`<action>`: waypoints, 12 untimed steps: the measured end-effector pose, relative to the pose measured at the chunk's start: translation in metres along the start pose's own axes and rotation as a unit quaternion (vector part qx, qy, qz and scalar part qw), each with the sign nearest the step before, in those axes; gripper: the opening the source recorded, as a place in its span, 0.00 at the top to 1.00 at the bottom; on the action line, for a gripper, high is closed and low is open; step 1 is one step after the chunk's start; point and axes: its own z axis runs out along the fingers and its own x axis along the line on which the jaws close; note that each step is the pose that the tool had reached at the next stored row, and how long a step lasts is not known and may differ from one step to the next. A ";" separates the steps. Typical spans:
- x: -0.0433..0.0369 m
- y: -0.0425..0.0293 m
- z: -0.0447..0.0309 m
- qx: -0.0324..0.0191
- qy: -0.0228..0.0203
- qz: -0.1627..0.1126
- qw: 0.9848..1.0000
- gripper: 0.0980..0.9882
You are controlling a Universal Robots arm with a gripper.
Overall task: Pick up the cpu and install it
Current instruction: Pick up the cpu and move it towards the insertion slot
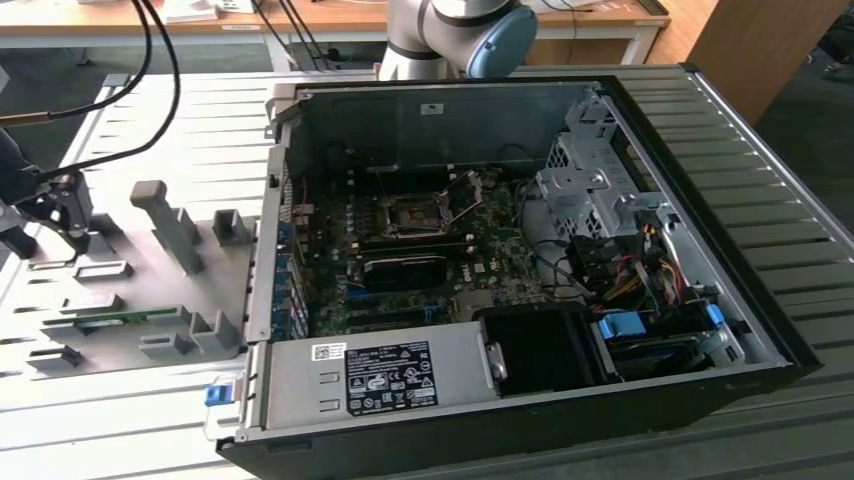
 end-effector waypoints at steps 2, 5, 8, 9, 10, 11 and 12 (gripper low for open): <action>0.0000 0.0001 -0.0011 0.000 0.000 0.000 1.000 0.50; 0.0000 0.0001 -0.0032 0.000 0.000 0.000 1.000 0.50; 0.0001 0.0002 -0.0051 0.000 0.000 0.000 1.000 0.50; 0.0001 0.0003 -0.0058 0.000 0.000 0.000 1.000 0.50; 0.0001 0.0003 -0.0063 0.000 0.000 0.000 1.000 0.50; 0.0001 0.0003 -0.0070 0.000 0.000 0.000 1.000 0.50; 0.0001 0.0004 -0.0077 0.000 0.000 0.000 1.000 0.50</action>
